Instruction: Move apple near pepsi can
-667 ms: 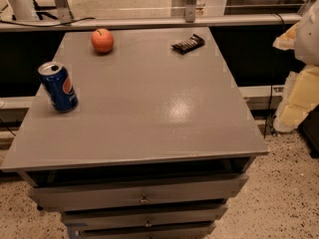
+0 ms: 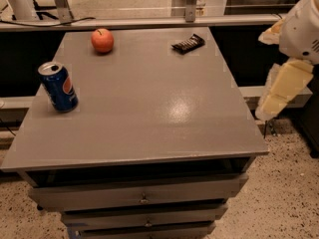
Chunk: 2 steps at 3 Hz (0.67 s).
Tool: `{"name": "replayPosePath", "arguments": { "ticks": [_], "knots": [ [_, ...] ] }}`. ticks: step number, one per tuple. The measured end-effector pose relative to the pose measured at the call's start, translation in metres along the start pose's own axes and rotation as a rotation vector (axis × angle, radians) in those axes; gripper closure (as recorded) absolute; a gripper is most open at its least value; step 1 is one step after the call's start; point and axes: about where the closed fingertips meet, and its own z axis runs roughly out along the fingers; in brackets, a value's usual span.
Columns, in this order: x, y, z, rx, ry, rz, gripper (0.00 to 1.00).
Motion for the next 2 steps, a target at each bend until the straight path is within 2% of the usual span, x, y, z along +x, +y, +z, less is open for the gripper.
{"name": "replayPosePath", "arguments": {
  "ticks": [1,2],
  "knots": [
    [-0.028,-0.03,0.024,-0.003,-0.121,0.001,0.0],
    [-0.068,-0.063,0.045,0.004,-0.245,-0.005,0.0]
  ]
}}
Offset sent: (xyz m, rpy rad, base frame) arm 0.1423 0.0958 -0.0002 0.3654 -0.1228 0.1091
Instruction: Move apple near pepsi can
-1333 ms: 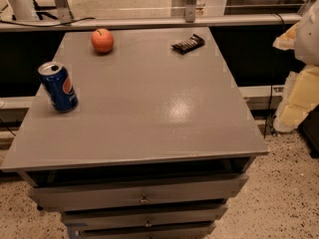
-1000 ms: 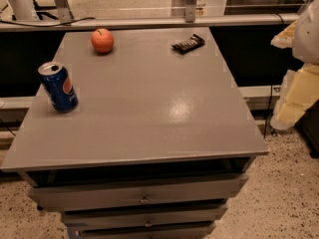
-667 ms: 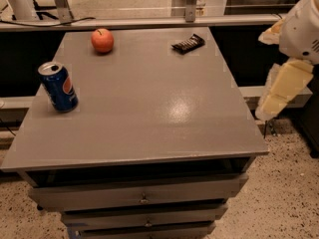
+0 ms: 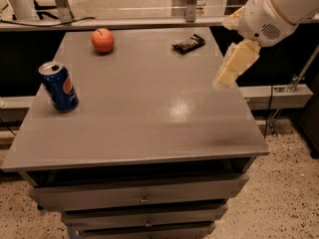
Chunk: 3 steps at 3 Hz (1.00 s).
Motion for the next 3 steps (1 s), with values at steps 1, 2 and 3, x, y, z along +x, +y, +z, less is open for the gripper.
{"name": "replayPosePath", "arguments": {
  "ticks": [1,2,3],
  "knots": [
    [-0.043,-0.023,0.04,0.015,-0.098,-0.005,0.0],
    [-0.076,-0.044,0.084,0.042,-0.217,0.033,0.0],
    [-0.082,-0.057,0.085,0.087,-0.244,0.038,0.0]
  ]
}}
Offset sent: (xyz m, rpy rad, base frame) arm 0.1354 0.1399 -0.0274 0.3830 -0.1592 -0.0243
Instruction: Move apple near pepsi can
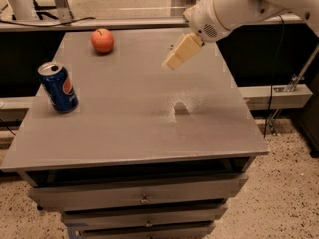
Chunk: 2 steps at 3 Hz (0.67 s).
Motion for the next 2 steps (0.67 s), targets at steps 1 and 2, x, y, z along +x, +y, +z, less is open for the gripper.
{"name": "replayPosePath", "arguments": {
  "ticks": [1,2],
  "knots": [
    [0.0,0.0,0.0,0.0,0.0,0.0,0.0],
    [0.001,0.0,0.012,-0.013,-0.014,0.009,0.0]
  ]
}}
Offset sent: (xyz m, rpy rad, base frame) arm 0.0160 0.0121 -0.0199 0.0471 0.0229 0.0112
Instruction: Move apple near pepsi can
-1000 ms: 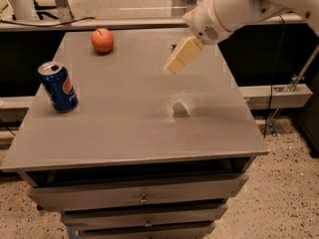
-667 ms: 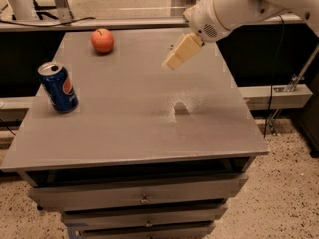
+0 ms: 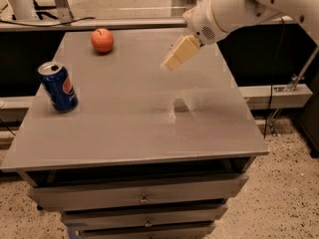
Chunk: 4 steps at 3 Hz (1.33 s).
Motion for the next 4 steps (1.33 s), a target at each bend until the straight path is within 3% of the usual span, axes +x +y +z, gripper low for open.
{"name": "replayPosePath", "arguments": {
  "ticks": [2,4],
  "knots": [
    [-0.014,-0.02,0.094,-0.052,-0.2,0.052,0.0],
    [-0.044,-0.049,0.168,-0.042,-0.372,0.129,0.0]
  ]
}}
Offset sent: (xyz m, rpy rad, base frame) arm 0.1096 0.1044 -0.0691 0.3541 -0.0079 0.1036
